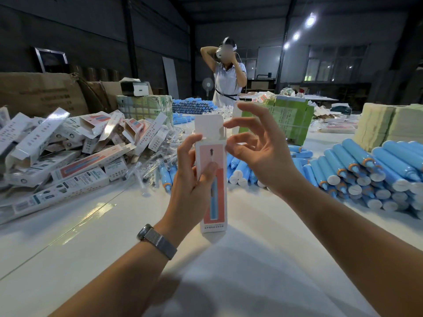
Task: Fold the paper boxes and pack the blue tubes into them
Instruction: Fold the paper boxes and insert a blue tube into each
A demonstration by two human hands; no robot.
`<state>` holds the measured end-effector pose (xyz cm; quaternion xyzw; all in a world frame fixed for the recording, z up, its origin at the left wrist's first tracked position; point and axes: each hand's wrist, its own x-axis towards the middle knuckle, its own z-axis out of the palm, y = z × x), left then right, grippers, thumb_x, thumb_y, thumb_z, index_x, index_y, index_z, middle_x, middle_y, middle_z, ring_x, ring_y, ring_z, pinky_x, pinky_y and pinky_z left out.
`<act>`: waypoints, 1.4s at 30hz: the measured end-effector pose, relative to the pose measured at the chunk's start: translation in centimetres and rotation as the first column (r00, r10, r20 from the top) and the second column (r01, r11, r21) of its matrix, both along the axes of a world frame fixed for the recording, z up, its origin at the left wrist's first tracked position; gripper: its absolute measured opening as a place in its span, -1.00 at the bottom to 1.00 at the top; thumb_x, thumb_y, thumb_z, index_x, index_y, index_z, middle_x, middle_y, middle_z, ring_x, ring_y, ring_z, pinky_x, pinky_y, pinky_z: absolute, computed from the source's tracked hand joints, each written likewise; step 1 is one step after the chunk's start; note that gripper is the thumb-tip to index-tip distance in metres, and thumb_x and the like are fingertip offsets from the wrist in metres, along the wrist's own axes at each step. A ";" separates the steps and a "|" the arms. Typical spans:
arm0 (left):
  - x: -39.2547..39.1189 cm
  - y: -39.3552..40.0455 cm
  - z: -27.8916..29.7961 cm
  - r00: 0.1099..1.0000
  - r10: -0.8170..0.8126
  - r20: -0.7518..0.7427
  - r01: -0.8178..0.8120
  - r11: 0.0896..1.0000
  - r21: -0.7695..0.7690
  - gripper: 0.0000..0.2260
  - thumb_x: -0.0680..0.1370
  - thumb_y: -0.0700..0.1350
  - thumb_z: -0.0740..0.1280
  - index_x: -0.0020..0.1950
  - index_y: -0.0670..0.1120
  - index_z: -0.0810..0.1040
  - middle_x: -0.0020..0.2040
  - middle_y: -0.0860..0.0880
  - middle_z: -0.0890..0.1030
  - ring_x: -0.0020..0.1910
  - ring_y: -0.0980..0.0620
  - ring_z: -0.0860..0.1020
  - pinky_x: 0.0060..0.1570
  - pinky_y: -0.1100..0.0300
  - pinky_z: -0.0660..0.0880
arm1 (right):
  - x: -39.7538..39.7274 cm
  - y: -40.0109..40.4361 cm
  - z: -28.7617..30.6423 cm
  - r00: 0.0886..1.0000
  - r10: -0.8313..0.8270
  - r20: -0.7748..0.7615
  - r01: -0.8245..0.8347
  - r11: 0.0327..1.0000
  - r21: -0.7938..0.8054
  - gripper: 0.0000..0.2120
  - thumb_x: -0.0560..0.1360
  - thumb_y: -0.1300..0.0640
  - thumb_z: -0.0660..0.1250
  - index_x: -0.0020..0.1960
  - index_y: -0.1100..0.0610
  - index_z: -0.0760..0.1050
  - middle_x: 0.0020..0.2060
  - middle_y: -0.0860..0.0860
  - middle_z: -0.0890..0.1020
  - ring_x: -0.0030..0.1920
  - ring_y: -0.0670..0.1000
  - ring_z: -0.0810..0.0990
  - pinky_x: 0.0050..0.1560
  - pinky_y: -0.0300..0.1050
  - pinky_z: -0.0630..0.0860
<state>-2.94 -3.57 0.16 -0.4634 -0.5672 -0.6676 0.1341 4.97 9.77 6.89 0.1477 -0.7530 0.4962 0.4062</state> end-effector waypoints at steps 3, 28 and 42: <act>0.1 0.1 0.1 1.000 -0.011 -0.029 0.011 1.000 -0.008 -0.62 0.62 -0.08 0.21 0.22 0.41 0.23 -0.03 0.20 0.57 -0.01 0.03 0.63 -0.13 0.12 0.63 | 0.3 0.4 0.2 1.000 -0.015 0.027 0.013 0.998 0.059 -0.51 0.44 0.41 0.43 0.22 0.00 0.40 0.08 0.09 0.62 -0.07 0.15 0.64 0.04 0.26 0.57; 2.0 0.6 0.3 0.999 0.030 -0.019 -0.028 0.995 0.101 -0.82 0.69 0.00 0.06 0.15 0.30 0.33 -0.16 -0.01 0.55 -0.26 -0.15 0.54 -0.30 -0.12 0.55 | 1.4 -0.1 -0.2 0.999 -0.012 -0.039 0.016 0.996 0.088 -0.74 0.51 0.39 0.35 -0.03 0.03 0.49 -0.14 0.07 0.67 -0.07 0.05 0.66 0.05 -0.09 0.58; 2.5 0.6 0.7 0.996 -0.078 0.036 0.075 0.994 0.076 -0.78 0.66 -0.03 0.10 0.09 0.34 0.38 -0.10 0.06 0.58 -0.21 0.02 0.58 -0.24 -0.04 0.58 | 1.9 -0.3 0.3 0.984 -0.012 -0.175 0.026 0.997 0.075 -0.58 0.39 0.46 0.41 0.01 0.04 0.37 0.01 0.08 0.56 -0.06 0.00 0.61 0.00 0.09 0.55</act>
